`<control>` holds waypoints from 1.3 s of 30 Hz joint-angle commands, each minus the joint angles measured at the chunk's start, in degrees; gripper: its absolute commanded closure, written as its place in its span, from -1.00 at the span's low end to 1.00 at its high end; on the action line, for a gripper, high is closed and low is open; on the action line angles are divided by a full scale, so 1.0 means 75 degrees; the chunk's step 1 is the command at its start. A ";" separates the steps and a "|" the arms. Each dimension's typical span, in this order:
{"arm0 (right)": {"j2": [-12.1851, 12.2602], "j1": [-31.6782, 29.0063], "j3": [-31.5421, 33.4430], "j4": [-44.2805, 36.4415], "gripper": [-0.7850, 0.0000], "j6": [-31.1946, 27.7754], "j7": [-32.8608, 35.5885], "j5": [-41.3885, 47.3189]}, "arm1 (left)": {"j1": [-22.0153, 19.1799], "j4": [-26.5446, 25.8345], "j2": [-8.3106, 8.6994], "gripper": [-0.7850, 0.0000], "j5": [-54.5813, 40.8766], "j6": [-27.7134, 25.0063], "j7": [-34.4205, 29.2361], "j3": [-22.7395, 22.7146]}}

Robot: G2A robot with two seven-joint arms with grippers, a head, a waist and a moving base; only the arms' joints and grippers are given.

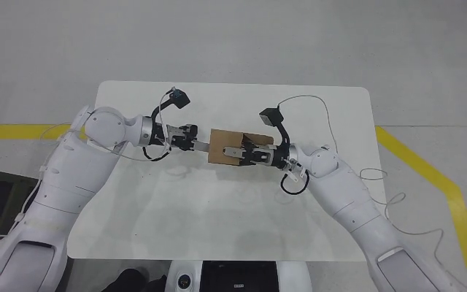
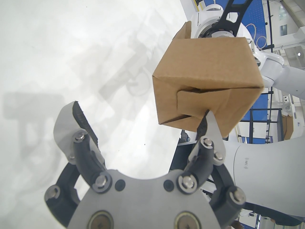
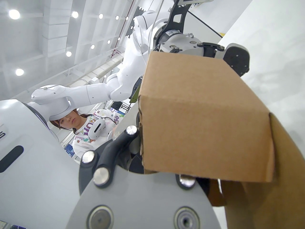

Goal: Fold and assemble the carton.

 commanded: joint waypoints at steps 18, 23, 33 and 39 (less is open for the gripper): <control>-0.0058 0.0039 -0.0039 0.0012 1.00 0.0010 0.0081 0.0115 | -0.0185 0.0126 -0.0088 -1.00 -0.0110 -0.0105 -0.0011 0.0249; -0.0066 0.0043 -0.0059 0.0031 1.00 0.0010 0.0081 0.0132 | -0.0201 0.0123 -0.0098 -1.00 -0.0250 -0.0170 -0.0056 0.0259; -0.0071 0.0035 -0.0055 0.0159 1.00 0.0011 0.0082 0.0166 | -0.0212 0.0069 -0.0153 -1.00 -0.0450 -0.0211 -0.0005 0.0384; -0.0065 -0.0025 -0.0035 0.0145 1.00 -0.0015 0.0056 0.0256 | -0.0209 0.0386 -0.0140 -1.00 -0.0320 -0.0306 0.0050 0.0344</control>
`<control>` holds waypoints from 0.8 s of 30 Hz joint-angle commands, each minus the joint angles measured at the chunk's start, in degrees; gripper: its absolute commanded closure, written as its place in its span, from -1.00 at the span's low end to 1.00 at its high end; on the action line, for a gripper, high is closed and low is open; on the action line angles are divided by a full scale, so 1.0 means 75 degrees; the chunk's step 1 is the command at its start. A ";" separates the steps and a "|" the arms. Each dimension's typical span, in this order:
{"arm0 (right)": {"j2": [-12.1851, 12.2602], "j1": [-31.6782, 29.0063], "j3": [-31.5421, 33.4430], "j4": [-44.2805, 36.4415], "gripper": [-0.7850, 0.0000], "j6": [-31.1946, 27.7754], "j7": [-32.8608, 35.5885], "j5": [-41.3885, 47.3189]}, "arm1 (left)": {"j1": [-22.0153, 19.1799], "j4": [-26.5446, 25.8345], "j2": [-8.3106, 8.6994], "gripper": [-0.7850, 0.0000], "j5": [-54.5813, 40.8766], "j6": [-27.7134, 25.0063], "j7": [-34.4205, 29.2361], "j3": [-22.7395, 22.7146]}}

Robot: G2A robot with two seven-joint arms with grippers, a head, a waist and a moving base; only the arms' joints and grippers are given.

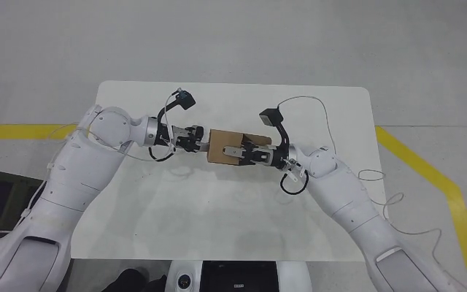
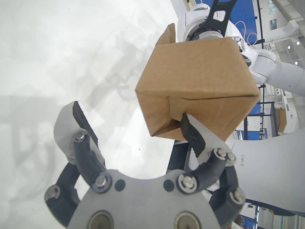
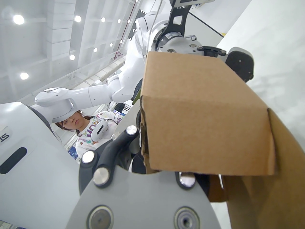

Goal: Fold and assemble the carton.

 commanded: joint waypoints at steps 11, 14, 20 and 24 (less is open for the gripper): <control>0.0019 -0.0058 -0.0074 -0.0197 1.00 0.0057 0.0057 0.0212 | 0.0163 0.0342 -0.0006 -1.00 -0.0439 -0.0183 0.0045 -0.0042; 0.0033 -0.0067 -0.0105 -0.0230 1.00 0.0098 0.0098 0.0282 | 0.0200 0.0405 -0.0020 -1.00 -0.0600 -0.0166 0.0110 -0.0040; 0.0059 -0.0096 -0.0187 -0.0298 1.00 0.0129 0.0129 0.0392 | 0.0239 0.0500 -0.0054 -1.00 -0.1001 -0.0298 0.0116 -0.0043; 0.0074 -0.0082 -0.0233 -0.0321 1.00 0.0136 0.0136 0.0427 | 0.0233 0.0528 -0.0075 -1.00 -0.1044 -0.0284 0.0132 -0.0017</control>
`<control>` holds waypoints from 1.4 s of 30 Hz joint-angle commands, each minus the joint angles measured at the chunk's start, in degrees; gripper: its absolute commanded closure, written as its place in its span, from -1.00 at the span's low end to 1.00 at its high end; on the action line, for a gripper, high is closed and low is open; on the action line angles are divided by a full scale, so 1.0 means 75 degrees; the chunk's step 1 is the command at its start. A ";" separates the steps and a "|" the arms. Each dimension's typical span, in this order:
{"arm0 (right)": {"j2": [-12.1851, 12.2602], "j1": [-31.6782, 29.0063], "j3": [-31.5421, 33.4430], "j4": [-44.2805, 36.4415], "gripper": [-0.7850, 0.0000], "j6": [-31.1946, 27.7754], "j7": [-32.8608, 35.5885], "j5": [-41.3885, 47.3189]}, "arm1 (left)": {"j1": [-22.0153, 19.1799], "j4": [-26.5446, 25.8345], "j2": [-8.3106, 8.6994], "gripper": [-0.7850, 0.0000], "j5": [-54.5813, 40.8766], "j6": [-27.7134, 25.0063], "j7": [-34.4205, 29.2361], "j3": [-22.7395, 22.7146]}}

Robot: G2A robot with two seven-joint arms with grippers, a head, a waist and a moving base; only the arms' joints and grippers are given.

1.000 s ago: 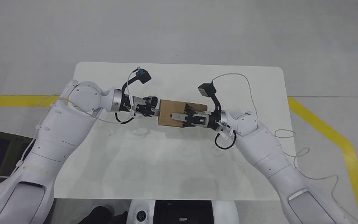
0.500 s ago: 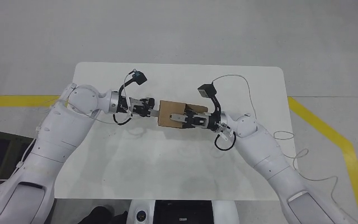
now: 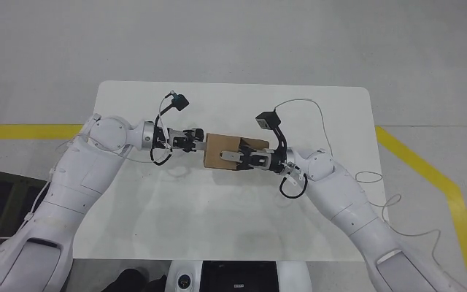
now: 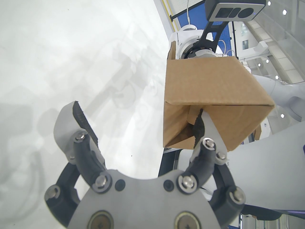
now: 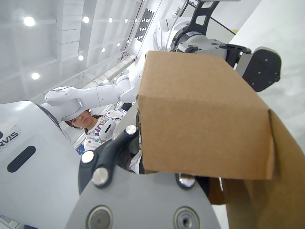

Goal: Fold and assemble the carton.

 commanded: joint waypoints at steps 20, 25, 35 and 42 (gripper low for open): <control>0.0153 0.0071 -0.0032 0.0392 1.00 0.0131 0.0131 -0.0256 | -0.0152 0.0132 0.0039 -1.00 0.0688 -0.0280 0.0006 -0.0172; 0.0162 0.0086 -0.0136 0.0752 1.00 0.0421 0.0421 -0.0361 | -0.0036 -0.0007 0.0159 -1.00 0.1274 -0.0684 0.0203 -0.0458; -0.0125 0.0487 -0.0589 0.1727 0.55 0.0905 0.0614 -0.0349 | 0.0725 -0.0685 0.0454 -1.00 0.3325 -0.2551 0.1972 -0.1442; -0.0455 0.0789 -0.0902 0.2412 -1.00 0.1016 0.0085 -0.0416 | 0.1437 -0.1439 0.0610 -1.00 0.4999 -0.3543 0.3258 -0.2041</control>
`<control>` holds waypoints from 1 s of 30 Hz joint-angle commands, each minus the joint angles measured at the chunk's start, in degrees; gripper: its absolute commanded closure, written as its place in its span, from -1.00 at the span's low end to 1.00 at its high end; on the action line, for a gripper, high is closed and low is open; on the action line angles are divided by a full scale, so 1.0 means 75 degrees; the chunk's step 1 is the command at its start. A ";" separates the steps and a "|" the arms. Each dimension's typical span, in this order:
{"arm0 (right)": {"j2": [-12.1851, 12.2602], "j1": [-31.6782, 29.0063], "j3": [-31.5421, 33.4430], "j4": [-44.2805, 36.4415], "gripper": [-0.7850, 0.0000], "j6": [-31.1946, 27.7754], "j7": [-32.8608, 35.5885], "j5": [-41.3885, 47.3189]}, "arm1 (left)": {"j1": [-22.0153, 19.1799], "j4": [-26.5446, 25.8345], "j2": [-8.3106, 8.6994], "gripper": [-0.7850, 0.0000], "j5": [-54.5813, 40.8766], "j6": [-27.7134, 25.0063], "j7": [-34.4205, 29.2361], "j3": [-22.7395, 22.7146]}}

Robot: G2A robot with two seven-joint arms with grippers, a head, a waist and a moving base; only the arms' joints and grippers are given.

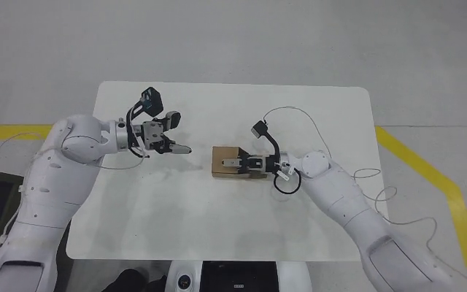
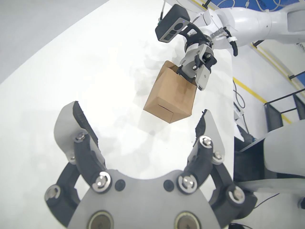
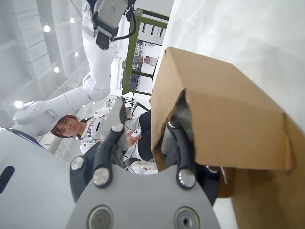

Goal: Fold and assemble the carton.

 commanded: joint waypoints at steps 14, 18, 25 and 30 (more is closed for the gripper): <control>0.0066 0.0063 0.0525 -0.0155 -1.00 -0.0182 0.0675 0.0221 | 0.1162 -0.1766 0.0428 -1.00 0.2647 -0.0002 0.2557 0.0040; 0.0283 -0.0068 0.0879 -0.0585 -1.00 0.0074 0.0929 -0.0141 | 0.1330 -0.1981 0.0493 -1.00 0.3674 -0.0002 0.3450 0.0247; 0.0727 -0.0754 0.1694 -0.1662 -1.00 0.0603 0.1161 -0.0594 | 0.1504 -0.1978 0.0502 -1.00 0.5489 0.0023 0.5040 0.0525; 0.1064 -0.1356 0.2474 -0.2762 -1.00 0.0978 0.1191 -0.1015 | 0.1623 -0.1905 0.0410 -1.00 0.6614 0.0430 0.6076 0.0762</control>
